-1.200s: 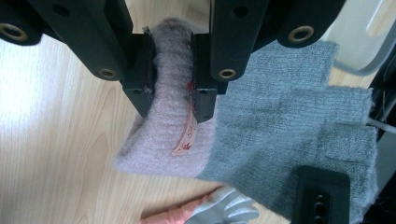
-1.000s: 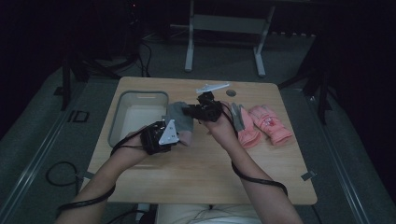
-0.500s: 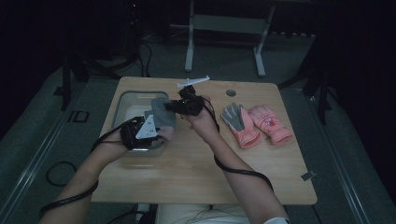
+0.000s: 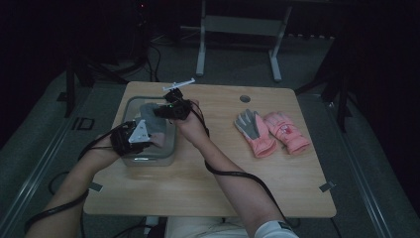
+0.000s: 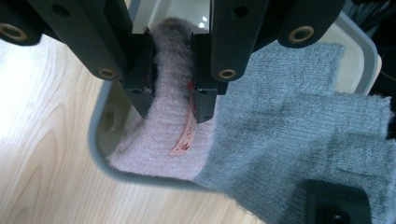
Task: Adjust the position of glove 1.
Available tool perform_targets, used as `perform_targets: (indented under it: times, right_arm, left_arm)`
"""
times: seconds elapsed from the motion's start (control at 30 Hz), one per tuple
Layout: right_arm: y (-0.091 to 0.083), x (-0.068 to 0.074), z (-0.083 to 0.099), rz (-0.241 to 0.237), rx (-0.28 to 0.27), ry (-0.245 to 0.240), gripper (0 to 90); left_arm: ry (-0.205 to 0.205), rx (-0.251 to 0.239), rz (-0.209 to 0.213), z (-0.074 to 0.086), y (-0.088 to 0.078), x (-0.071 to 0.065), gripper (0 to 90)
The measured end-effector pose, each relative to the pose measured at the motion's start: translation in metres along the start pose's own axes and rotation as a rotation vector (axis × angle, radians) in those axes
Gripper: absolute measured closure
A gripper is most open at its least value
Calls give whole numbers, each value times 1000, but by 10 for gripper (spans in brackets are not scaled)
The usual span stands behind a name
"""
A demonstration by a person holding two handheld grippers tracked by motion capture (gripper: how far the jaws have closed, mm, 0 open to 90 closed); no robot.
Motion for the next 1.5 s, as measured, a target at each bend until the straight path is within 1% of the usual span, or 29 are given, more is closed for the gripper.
perform_targets:
  times: [0.07,0.17,0.23,0.27,0.37,0.47,0.57,0.6,0.67,0.73,0.77,0.83,0.9,0.93,0.97,1.0,1.03,1.07,1.13,1.17,1.2,1.23,1.3,1.33,1.37,1.4,1.43,1.5]
  right_arm:
    - [5,-2,1,5,4,5,750]
    - [15,-9,4,12,16,21,750]
    - [20,-14,7,13,25,28,750]
    - [23,-16,8,15,28,28,750]
    - [32,-24,14,24,46,51,748]
    - [40,-30,21,44,63,45,745]
    - [47,-36,25,70,74,40,733]
    - [48,-37,26,72,77,38,729]
    - [51,-41,28,90,80,28,720]
    - [53,-43,30,96,96,29,705]
    - [53,-45,31,104,100,26,682]
    - [53,-48,31,110,95,25,628]
    - [51,-47,30,90,91,20,595]
    - [49,-47,29,87,82,16,581]
    - [49,-47,29,87,82,16,581]
    - [47,-46,28,83,75,15,563]
    - [43,-44,27,69,63,14,542]
    - [40,-44,27,68,56,14,533]
    - [35,-44,25,62,44,20,521]
    - [33,-44,25,59,40,22,519]
    - [29,-44,24,57,34,22,512]
    - [26,-45,23,56,30,17,510]
    - [20,-46,22,52,15,19,512]
    - [17,-47,21,50,9,19,516]
    - [13,-48,21,48,5,18,522]
    - [10,-48,21,48,1,14,527]
    - [6,-49,21,49,-2,8,533]
    - [-1,-52,23,52,-5,4,534]
  left_arm:
    - [-7,10,10,3,6,1,745]
    - [-12,30,29,5,16,2,745]
    - [-21,30,49,7,24,3,745]
    - [-29,34,60,9,29,3,745]
    - [-35,56,87,15,41,4,744]
    - [-31,85,113,17,51,3,744]
    - [-33,112,140,16,57,3,743]
    - [-26,125,150,16,60,3,743]
    - [-26,135,171,14,64,3,742]
    - [-13,148,183,14,67,3,742]
    - [-11,155,194,14,69,3,742]
    - [-5,174,202,15,72,4,740]
    - [-6,176,209,15,75,4,738]
    - [-12,176,212,15,76,5,735]
    - [-12,176,212,15,76,5,730]
    - [-12,176,212,15,76,5,730]
    - [-30,170,231,15,78,6,709]
    - [-31,175,237,16,79,6,691]
    - [-53,173,248,15,78,6,608]
    - [-72,159,235,15,76,8,586]
    - [-84,149,217,14,74,10,485]
    - [-90,143,195,13,71,13,427]
    - [-115,120,168,10,65,18,387]
    - [-138,99,153,8,62,21,344]
    - [-164,79,140,7,58,24,335]
    - [-178,59,132,5,54,27,323]
    - [-193,32,135,2,49,28,271]
    - [-234,-9,128,-3,43,30,238]
Point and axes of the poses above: each handheld gripper's, and its own axes: y roughly forward along the jaws, z roughly out of its underside, x roughly to its left, the point moved 6 cm from there along y, roughly forward along the jaws, and after that the axes turned 10 degrees about y, right-handed, at the moved point
